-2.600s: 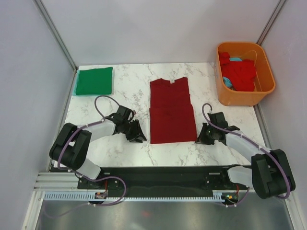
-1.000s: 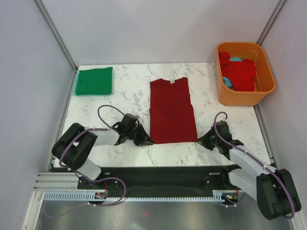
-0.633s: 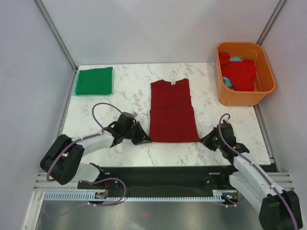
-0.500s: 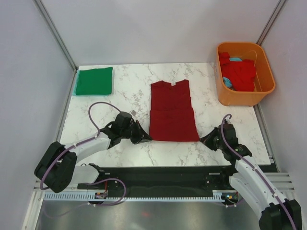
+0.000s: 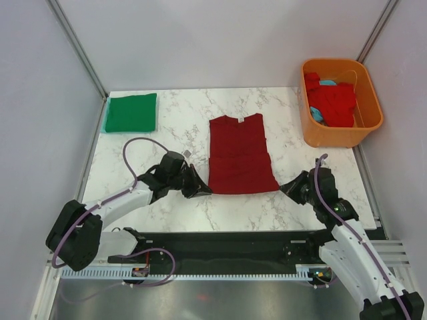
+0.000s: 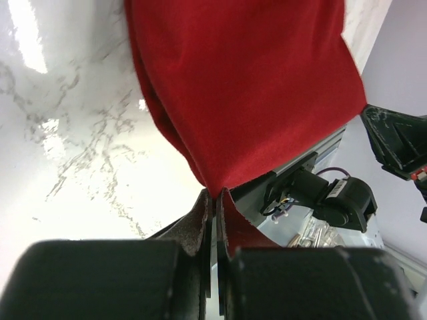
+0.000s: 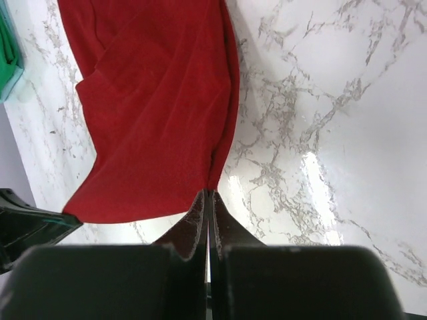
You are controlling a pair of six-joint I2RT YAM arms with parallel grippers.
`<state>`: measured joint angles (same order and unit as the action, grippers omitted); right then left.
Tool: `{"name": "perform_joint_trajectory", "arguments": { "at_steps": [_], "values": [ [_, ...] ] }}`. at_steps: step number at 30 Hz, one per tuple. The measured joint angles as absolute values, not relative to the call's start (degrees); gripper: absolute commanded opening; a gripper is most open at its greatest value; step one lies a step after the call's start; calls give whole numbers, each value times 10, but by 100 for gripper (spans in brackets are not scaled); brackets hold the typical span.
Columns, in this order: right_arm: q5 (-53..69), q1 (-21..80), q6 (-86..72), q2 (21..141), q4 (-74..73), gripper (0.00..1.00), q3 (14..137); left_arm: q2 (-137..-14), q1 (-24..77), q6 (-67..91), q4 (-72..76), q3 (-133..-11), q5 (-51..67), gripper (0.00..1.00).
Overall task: Fold and stack the t-shirts
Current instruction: Fold the tshirt
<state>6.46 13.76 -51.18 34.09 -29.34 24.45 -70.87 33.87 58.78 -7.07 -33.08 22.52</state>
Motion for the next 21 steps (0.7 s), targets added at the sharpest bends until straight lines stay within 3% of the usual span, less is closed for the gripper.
{"name": "perform_joint_trajectory", "arguments": {
  "at_steps": [10, 21],
  "values": [
    [39, 138, -477, 463, -251, 0, 295, -782, 333, 552, -105, -443, 220, 2],
    [19, 136, -427, 727, -158, 0, 524, -908, 262, 486, -147, -655, 191, 2]
  ]
}}
